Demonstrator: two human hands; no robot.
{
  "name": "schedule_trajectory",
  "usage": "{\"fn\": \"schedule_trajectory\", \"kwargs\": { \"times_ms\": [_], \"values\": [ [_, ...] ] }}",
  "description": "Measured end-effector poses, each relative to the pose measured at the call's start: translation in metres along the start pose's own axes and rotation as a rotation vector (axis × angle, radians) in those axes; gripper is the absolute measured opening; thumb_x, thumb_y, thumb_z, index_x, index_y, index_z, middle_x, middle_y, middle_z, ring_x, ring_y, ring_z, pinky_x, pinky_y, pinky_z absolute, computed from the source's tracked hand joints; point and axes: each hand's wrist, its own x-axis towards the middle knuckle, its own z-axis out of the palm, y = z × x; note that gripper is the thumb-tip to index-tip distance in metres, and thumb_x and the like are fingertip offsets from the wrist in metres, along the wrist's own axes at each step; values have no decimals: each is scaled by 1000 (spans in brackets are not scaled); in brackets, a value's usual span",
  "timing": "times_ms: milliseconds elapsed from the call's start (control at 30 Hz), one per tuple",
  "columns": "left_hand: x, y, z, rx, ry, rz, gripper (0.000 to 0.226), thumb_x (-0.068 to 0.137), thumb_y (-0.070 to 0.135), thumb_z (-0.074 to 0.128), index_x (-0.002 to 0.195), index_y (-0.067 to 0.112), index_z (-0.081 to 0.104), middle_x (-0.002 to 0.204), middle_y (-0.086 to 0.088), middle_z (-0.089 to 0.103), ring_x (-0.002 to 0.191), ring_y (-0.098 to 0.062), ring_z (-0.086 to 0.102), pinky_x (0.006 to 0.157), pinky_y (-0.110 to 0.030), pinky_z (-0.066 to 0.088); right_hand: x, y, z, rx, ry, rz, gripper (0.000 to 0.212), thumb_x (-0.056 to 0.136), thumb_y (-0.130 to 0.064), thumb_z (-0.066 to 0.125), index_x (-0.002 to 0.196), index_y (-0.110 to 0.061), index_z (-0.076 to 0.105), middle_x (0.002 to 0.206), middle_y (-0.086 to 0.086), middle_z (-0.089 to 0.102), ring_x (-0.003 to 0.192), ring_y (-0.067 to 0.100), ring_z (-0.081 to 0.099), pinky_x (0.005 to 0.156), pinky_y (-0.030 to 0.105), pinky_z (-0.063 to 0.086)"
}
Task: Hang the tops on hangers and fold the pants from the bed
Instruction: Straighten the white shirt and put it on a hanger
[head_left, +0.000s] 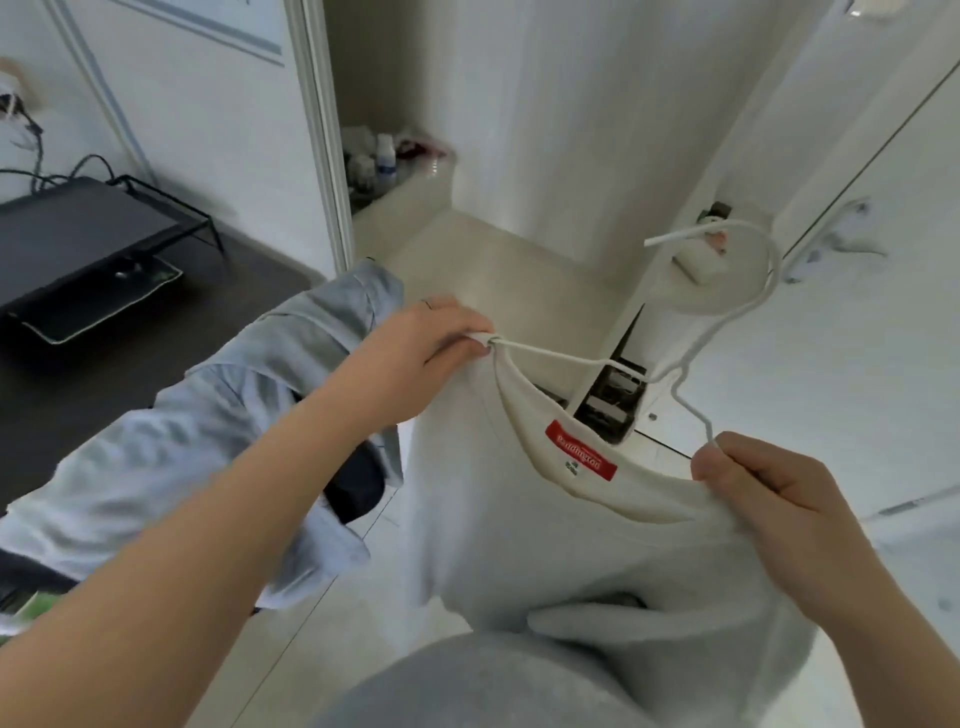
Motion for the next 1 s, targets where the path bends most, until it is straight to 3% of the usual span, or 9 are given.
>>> {"fn": "schedule_trajectory", "kwargs": {
  "times_ms": [200, 267, 367, 467, 533, 600, 733, 900, 1000],
  "values": [
    [79, 1, -1, 21, -21, 104, 15, 99, 13, 61, 105, 5, 73, 91, -9, 63, 91, -21, 58, 84, -33, 45, 59, 5, -15, 88, 43, 33, 37, 99, -15, 57, 63, -8, 49, 58, -7, 38, 55, 7, 34, 48, 14, 27],
    [107, -10, -5, 40, 22, 99, 18, 99, 13, 61, 110, 6, 73, 97, -10, 66, 94, -22, 59, 86, -29, 45, 80, -3, -12, 119, 51, 31, 38, 99, -20, 57, 63, -9, 50, 57, -7, 39, 53, 5, 36, 47, 11, 28],
    [155, -26, -12, 39, 94, 39, 27, 99, 17, 62, 125, 13, 68, 120, -6, 63, 109, -14, 56, 93, -7, 36, 123, -22, -3, 193, 98, 31, 39, 99, -26, 60, 63, -13, 52, 58, -7, 42, 53, 5, 39, 48, 10, 31],
    [203, -39, -19, 81, 111, 28, 47, 98, 28, 62, 144, 22, 51, 147, -2, 47, 133, -18, 44, 106, -14, 25, 171, -40, 3, 285, 220, 23, 42, 92, -40, 60, 72, -5, 51, 63, 0, 43, 58, 10, 40, 52, 19, 32],
    [227, -43, -24, 75, 92, 36, 52, 99, 38, 59, 148, 29, 44, 152, 5, 41, 123, -15, 47, 101, -10, 25, 205, -56, 6, 329, 299, 8, 43, 91, -42, 60, 72, -4, 50, 65, 0, 44, 61, 11, 42, 56, 24, 34],
    [246, -44, -32, 28, 44, 55, 48, 98, 45, 57, 144, 35, 47, 148, 12, 45, 110, -2, 46, 87, -3, 31, 241, -75, 8, 382, 366, -10, 43, 94, -38, 60, 72, -3, 49, 67, 2, 43, 63, 14, 41, 62, 29, 32],
    [278, -44, -62, -168, -72, 112, 31, 98, 41, 57, 128, 36, 60, 126, 24, 59, 111, 13, 51, 91, -4, 38, 315, -114, 10, 415, 459, -67, 46, 98, -32, 60, 69, -2, 39, 68, 6, 33, 65, 18, 32, 62, 32, 27],
    [325, -45, -106, -284, -122, 237, 9, 93, 40, 65, 97, 33, 69, 96, 26, 68, 91, 7, 63, 75, -7, 43, 407, -155, 16, 490, 471, -124, 44, 102, -27, 56, 80, 10, 49, 84, 10, 46, 79, 23, 39, 71, 40, 30],
    [359, -39, -129, -308, -151, 268, 22, 84, 55, 69, 89, 34, 64, 89, 21, 68, 81, 3, 63, 67, -9, 43, 465, -201, 7, 462, 549, -172, 37, 102, -24, 55, 77, 2, 54, 80, 10, 43, 74, 23, 37, 66, 37, 30]
  ]
}}
